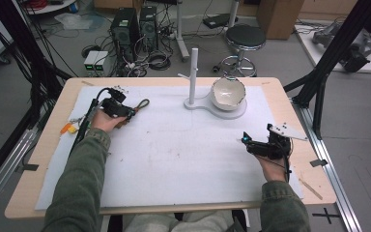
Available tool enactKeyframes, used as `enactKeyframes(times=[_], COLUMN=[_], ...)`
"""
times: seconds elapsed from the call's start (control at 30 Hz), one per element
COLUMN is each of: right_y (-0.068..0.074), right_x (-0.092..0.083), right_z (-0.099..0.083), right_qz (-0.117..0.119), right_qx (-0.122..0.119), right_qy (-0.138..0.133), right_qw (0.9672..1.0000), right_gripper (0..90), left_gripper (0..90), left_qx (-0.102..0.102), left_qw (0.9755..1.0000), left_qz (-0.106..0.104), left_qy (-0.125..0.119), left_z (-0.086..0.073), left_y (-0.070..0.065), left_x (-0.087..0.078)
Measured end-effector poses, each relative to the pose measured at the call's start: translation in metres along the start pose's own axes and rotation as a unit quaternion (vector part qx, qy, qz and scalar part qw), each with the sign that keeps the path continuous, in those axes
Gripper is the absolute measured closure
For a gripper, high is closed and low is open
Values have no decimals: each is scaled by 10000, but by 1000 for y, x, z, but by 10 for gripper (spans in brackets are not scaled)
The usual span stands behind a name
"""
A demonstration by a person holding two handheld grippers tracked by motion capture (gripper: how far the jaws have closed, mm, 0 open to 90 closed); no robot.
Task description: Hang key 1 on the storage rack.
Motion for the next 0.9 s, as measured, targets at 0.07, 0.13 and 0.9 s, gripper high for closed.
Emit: enactKeyframes(times=[0.07, 0.13, 0.9], right_y=[0, -1, -4], right_x=[0, 0, -4], right_z=[0, 0, 0], right_qz=[12, 14, 48], right_qx=[10, 2, 159], right_qy=[-2, -13, -96], right_qw=[10000, 10000, 9998], right_gripper=[6, 6, 6], left_gripper=[756, 756, 756], left_qx=[-81, -116, -170], left_qw=[10000, 9999, 9984], left_qz=[-6, -29, -132], left_qy=[-51, -67, -518], left_z=[0, 0, 27], left_y=[0, 1, -17], left_x=[-5, -11, -80])
Point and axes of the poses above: each handheld gripper's, and its own axes: x roughly forward along the jaws, z roughly out of its top, y roughly to its left, the point moved 1 cm from there along x, roughly forward along the jaws, and after that the axes turned 9 degrees about y, right-handed, at the moved point
